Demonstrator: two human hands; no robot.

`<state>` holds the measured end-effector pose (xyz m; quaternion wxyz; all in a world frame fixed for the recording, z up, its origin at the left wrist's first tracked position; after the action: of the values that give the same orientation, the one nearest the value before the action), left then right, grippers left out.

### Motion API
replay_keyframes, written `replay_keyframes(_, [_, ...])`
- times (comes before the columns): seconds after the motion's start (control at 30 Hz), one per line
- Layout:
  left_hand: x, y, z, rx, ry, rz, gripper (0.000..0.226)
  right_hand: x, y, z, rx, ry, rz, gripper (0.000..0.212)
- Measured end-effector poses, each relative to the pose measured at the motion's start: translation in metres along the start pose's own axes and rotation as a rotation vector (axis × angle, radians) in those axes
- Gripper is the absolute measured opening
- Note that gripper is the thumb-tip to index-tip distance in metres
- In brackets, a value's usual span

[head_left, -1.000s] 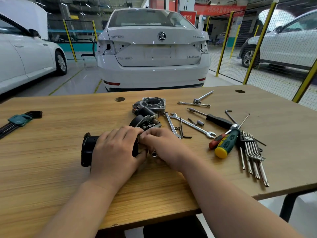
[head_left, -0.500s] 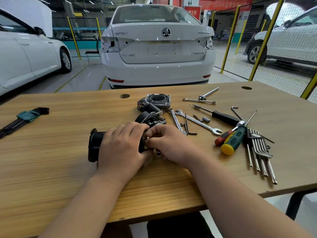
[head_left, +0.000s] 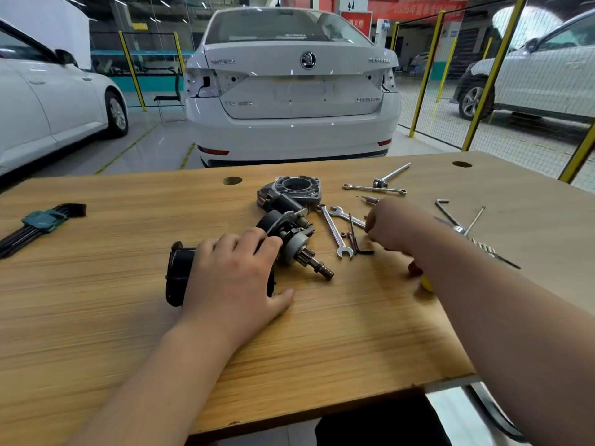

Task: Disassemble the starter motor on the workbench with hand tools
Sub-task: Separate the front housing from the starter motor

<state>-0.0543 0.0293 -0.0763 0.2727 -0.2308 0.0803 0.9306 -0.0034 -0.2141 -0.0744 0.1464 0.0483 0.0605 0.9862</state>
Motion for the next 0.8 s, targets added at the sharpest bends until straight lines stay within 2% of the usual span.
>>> replay_keyframes(0.17, [0.0, -0.002, 0.0, 0.015, 0.061, -0.046, 0.058, -0.004, 0.003, -0.004, -0.051, 0.001, -0.005, 0.026])
replay_keyframes(0.27, [0.002, -0.003, 0.001, 0.052, 0.138, -0.109, 0.055, 0.002, 0.009, -0.001, -0.183, 0.093, -0.028, 0.031])
replay_keyframes(0.37, [0.004, 0.0, 0.006, 0.105, 0.219, -0.172, 0.052, 0.017, -0.003, 0.007, -0.566, 0.313, 0.026, 0.019])
replay_keyframes(0.4, [0.004, 0.002, 0.008, 0.13, 0.255, -0.182, 0.052, 0.022, -0.012, 0.004, -0.741, 0.322, 0.051, 0.012])
replay_keyframes(0.43, [0.004, 0.003, 0.011, 0.163, 0.297, -0.175, 0.052, 0.026, -0.023, -0.003, -0.945, 0.27, 0.058, 0.01])
replay_keyframes(0.5, [0.004, 0.004, 0.019, 0.26, 0.399, -0.12, 0.056, 0.037, -0.046, -0.02, -1.378, 0.015, 0.028, 0.012])
replay_keyframes(0.57, [0.003, 0.004, 0.026, 0.375, 0.489, -0.042, 0.059, 0.047, -0.063, -0.026, -1.564, -0.185, 0.061, 0.016])
replay_keyframes(0.63, [0.001, 0.006, 0.03, 0.442, 0.524, 0.004, 0.062, 0.056, -0.071, -0.021, -1.492, -0.194, 0.238, 0.025])
replay_keyframes(0.7, [0.0, 0.01, 0.03, 0.437, 0.517, 0.008, 0.065, 0.069, -0.077, -0.008, -1.317, -0.099, 0.433, 0.032])
replay_keyframes(0.8, [-0.001, 0.013, 0.031, 0.454, 0.504, -0.002, 0.066, 0.085, -0.086, 0.008, -1.031, 0.029, 0.58, 0.024])
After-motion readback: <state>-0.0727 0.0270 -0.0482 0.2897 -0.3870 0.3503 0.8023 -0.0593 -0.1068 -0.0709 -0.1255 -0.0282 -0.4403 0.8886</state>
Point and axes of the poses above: each hand's wrist, its own x-axis away from the middle knuckle, its own z-axis out of the back of the hand, y = z × x, the point moved 6 cm from there along -x, towards the middle knuckle, and after that the axes turned 10 degrees about x, right-handed, at the moved point
